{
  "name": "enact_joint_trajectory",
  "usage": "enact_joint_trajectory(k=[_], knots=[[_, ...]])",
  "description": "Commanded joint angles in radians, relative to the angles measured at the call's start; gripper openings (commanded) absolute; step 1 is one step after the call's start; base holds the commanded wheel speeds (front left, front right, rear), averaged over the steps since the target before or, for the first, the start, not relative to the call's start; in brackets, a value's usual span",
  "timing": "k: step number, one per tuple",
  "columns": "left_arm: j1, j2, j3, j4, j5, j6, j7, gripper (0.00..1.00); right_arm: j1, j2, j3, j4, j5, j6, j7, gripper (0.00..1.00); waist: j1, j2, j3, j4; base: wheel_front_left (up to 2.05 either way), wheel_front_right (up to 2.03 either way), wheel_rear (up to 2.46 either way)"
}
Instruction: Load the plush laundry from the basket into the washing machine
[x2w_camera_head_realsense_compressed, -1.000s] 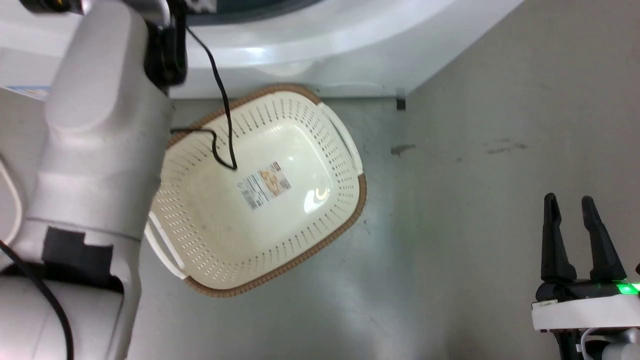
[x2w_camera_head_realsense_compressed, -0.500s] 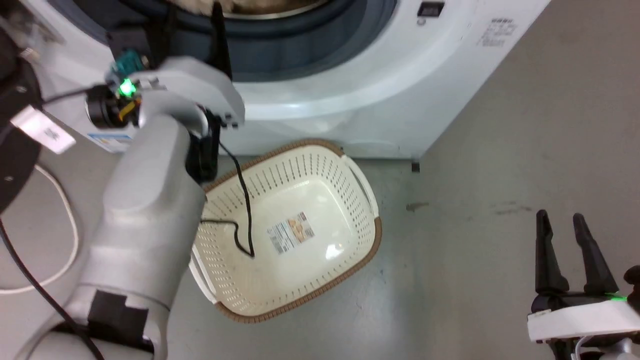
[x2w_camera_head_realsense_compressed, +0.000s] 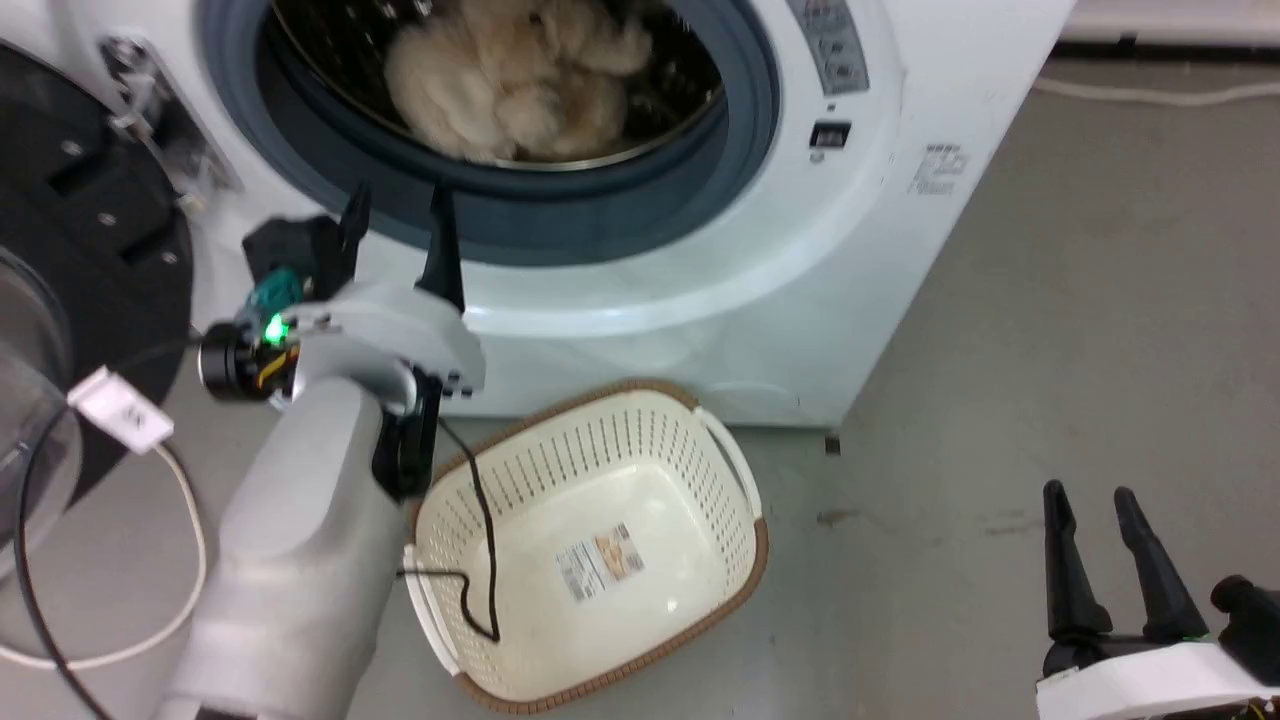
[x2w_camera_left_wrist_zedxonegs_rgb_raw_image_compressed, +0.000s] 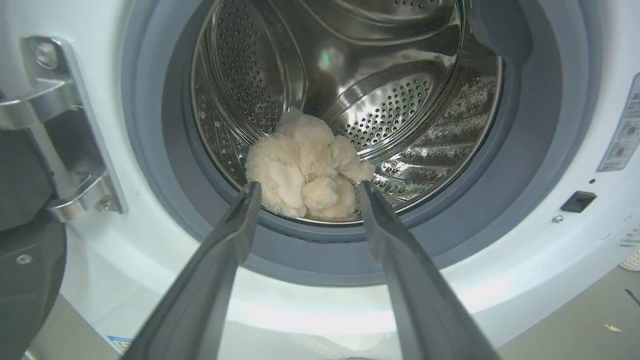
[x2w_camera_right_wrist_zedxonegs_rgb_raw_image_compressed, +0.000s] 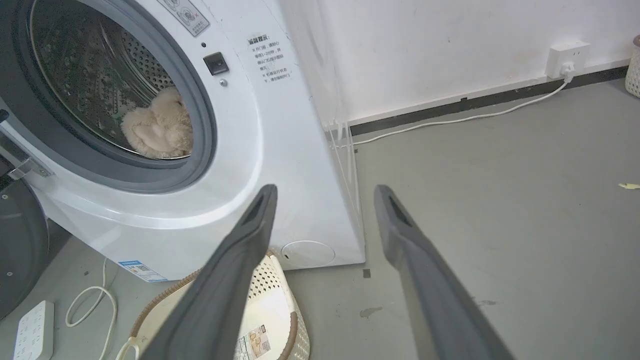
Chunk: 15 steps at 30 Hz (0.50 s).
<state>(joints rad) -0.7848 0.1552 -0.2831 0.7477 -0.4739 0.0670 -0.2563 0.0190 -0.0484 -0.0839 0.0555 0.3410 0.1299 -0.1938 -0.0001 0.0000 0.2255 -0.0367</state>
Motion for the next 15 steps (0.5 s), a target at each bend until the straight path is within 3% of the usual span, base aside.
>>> enact_joint_trajectory(k=[1,15], knots=[[0.027,0.006,0.002,-0.013,0.006,-0.002,-0.005,1.0,0.014,-0.002,0.002,0.002,-0.009,0.001,0.003,1.0,0.0001,0.0,-0.039,0.006,0.0,0.0,0.0],[0.336,0.056,0.04,-0.241,0.021,0.038,-0.005,1.0,0.107,-0.002,0.017,-0.025,-0.077,0.001,0.036,1.0,0.0001,0.0,-0.191,0.026,0.0,0.0,0.0]])
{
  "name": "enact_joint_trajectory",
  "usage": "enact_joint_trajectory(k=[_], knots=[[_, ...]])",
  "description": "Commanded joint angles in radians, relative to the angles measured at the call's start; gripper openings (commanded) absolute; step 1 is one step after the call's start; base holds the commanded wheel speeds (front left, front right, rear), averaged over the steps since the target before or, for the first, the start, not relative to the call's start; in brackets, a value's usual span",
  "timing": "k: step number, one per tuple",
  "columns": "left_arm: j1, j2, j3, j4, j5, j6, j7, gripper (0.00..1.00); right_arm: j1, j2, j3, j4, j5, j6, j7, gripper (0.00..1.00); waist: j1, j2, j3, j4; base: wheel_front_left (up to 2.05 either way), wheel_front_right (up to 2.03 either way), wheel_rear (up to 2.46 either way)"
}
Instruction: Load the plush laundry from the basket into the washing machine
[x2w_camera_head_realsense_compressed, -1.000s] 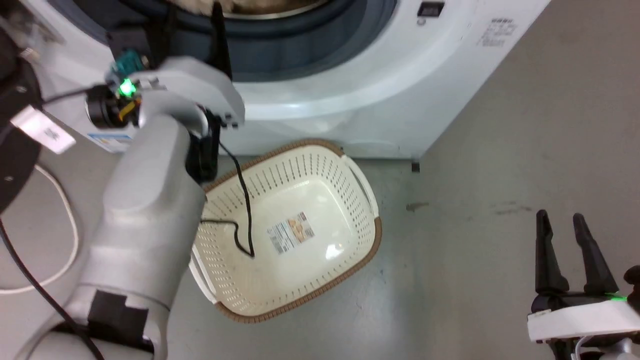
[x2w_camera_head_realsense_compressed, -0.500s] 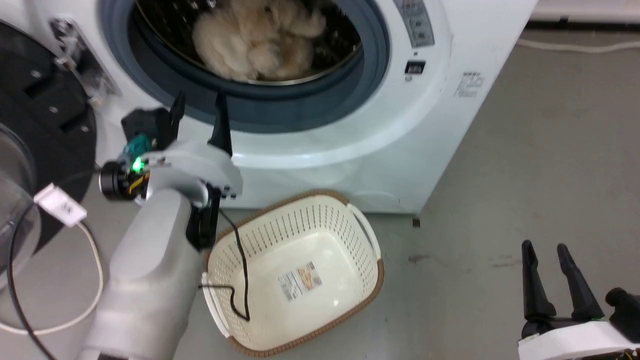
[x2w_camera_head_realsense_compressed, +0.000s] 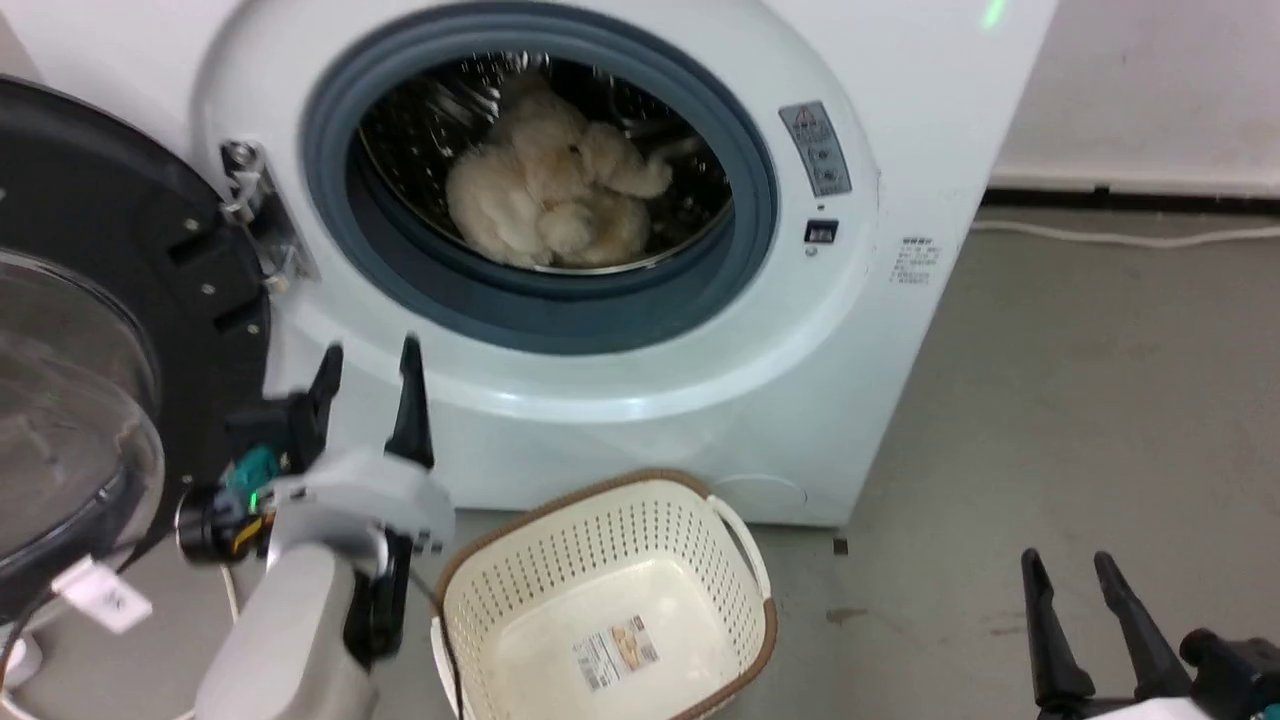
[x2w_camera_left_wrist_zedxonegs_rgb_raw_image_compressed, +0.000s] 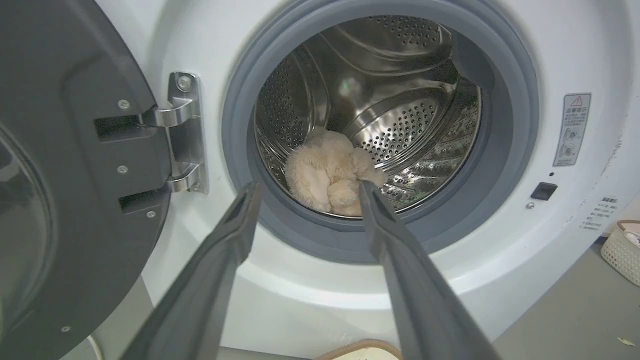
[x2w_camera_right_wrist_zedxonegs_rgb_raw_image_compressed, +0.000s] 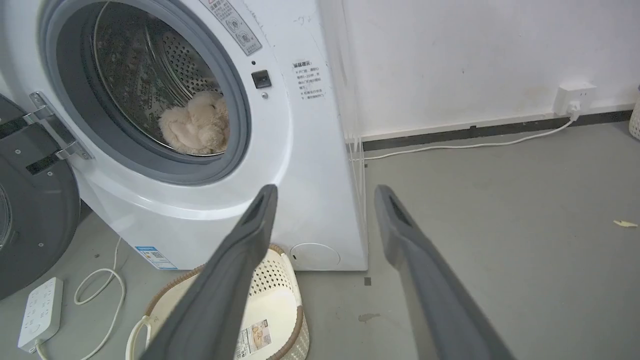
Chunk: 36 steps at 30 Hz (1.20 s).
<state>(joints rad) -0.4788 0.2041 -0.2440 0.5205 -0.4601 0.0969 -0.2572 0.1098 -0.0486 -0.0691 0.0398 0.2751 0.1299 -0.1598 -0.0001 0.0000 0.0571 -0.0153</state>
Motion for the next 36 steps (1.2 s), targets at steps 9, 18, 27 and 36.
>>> enact_joint_trajectory(k=[9,18,27,36], knots=[[0.176,0.044,-0.019,-0.156,0.021,0.043,0.032,1.0,0.066,-0.002,0.013,-0.051,-0.053,0.001,0.032,1.0,0.0001,0.0,-0.082,0.018,0.0,0.0,0.0],[0.318,0.078,-0.027,-0.313,0.023,0.077,0.065,1.0,0.088,-0.002,0.018,-0.076,-0.071,0.001,0.044,1.0,0.0001,0.0,-0.107,0.017,0.0,0.0,0.0],[0.431,0.088,-0.017,-0.436,-0.026,0.058,0.058,1.0,0.107,-0.002,0.018,-0.085,-0.073,0.001,0.044,1.0,0.0001,0.0,-0.112,0.022,0.0,0.0,0.0],[0.499,0.108,-0.007,-0.46,-0.036,0.043,0.031,1.0,0.118,-0.002,0.021,-0.078,-0.065,0.001,0.038,1.0,0.0001,0.0,-0.11,0.032,0.0,0.0,0.0]])
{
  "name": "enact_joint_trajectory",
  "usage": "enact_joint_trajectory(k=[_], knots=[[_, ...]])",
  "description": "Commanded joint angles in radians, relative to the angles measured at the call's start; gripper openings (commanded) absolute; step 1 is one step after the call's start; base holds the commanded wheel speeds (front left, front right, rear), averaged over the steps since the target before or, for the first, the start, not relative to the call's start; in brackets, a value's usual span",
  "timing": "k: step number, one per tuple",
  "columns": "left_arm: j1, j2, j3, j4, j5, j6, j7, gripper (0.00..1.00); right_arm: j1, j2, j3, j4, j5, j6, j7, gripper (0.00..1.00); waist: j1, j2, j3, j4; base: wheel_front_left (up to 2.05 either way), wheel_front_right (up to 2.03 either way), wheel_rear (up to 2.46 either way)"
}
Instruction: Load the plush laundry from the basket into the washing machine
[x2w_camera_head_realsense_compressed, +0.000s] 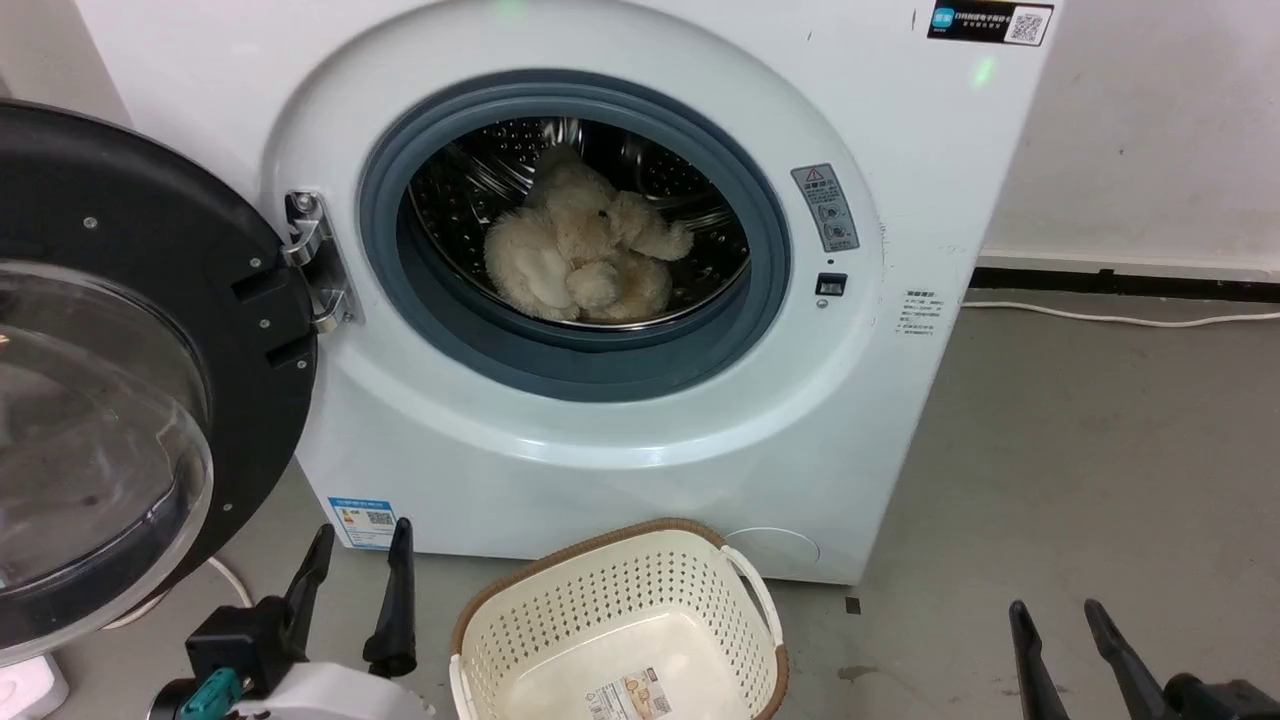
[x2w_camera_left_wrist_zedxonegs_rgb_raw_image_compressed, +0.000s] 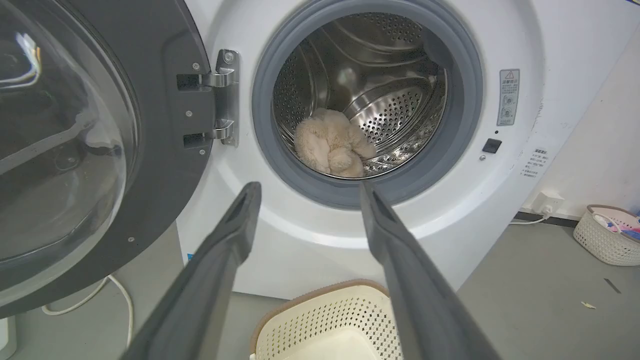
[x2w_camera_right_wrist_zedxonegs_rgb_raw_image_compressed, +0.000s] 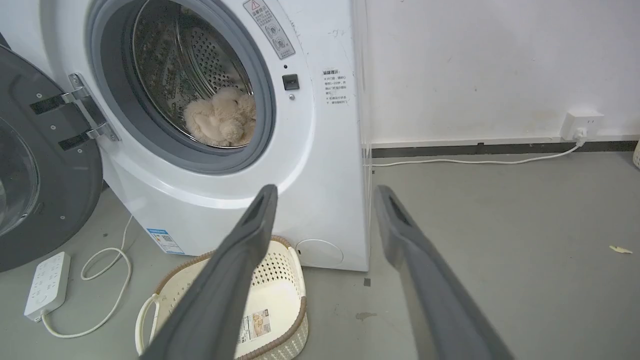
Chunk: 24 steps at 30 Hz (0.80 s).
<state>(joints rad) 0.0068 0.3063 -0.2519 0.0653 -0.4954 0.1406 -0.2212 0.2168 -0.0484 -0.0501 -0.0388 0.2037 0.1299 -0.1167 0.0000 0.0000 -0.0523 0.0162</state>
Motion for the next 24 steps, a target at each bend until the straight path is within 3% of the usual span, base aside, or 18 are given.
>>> enact_joint_trajectory(k=[1,14,24], knots=[[0.018,0.008,0.002,-0.002,0.0,-0.001,-0.007,1.0,0.012,-0.002,0.002,0.002,0.006,0.001,-0.006,1.0,0.0,0.0,0.0,0.001,0.0,0.0,0.0],[0.051,0.022,-0.008,0.017,-0.036,-0.016,0.042,1.0,0.021,-0.002,0.004,0.025,0.009,0.001,-0.015,1.0,0.0,0.0,0.002,0.006,0.0,0.0,0.0],[0.045,0.03,-0.029,-0.009,-0.012,0.013,0.074,1.0,0.017,-0.002,0.007,0.034,0.004,0.001,-0.014,1.0,0.0,0.0,0.003,0.011,0.0,0.0,0.0]])
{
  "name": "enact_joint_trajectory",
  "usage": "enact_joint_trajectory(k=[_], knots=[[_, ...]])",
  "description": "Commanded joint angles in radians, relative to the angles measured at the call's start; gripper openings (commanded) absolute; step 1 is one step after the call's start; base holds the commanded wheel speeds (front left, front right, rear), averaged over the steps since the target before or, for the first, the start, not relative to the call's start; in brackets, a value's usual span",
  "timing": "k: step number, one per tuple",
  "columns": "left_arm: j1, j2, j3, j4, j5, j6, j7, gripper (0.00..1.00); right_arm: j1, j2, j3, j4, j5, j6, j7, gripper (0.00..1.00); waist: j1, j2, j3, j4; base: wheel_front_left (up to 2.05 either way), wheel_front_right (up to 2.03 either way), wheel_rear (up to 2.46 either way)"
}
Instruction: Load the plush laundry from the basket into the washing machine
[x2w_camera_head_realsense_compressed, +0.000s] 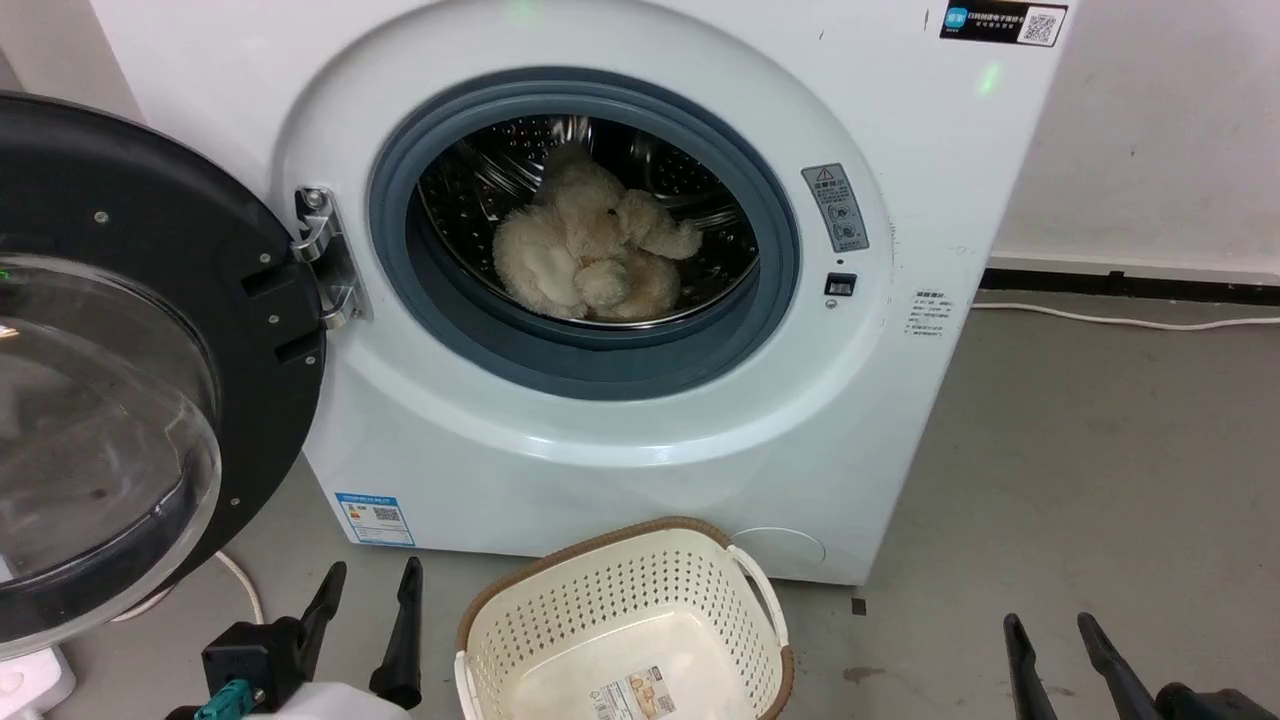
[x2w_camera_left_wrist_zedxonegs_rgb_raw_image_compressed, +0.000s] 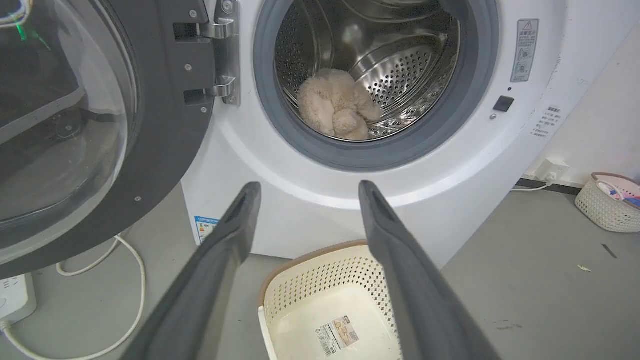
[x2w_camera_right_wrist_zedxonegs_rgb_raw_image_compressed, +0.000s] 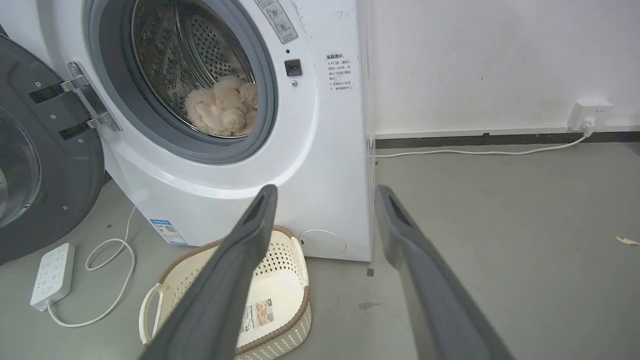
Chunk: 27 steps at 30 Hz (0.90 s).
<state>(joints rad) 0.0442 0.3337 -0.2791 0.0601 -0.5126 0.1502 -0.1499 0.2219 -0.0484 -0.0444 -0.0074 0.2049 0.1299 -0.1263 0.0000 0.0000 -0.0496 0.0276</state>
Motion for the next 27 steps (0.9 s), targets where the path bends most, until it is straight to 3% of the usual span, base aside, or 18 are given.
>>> enact_joint_trajectory(k=[1,20,21,27], knots=[[0.008,0.002,-0.002,-0.007,0.004,0.005,0.004,1.0,0.011,-0.002,0.002,0.003,0.002,0.001,-0.004,1.0,0.0,0.0,0.0,0.0,0.0,0.0,0.0],[0.0,0.006,-0.007,-0.023,-0.003,0.018,0.007,1.0,0.002,-0.002,0.003,0.002,0.004,0.001,0.001,1.0,0.0,0.0,-0.001,-0.001,0.0,0.0,0.0],[0.0,0.001,-0.004,-0.02,-0.001,0.014,0.009,0.0,0.0,0.0,0.002,0.0,0.0,0.0,0.001,0.0,0.0,0.0,-0.001,-0.001,0.0,0.0,0.0],[-0.001,-0.006,0.002,-0.02,0.008,0.011,0.011,0.0,-0.004,0.0,0.002,0.0,-0.004,0.0,0.003,0.0,0.0,-0.0001,0.0,-0.002,0.0,0.0,0.0]])
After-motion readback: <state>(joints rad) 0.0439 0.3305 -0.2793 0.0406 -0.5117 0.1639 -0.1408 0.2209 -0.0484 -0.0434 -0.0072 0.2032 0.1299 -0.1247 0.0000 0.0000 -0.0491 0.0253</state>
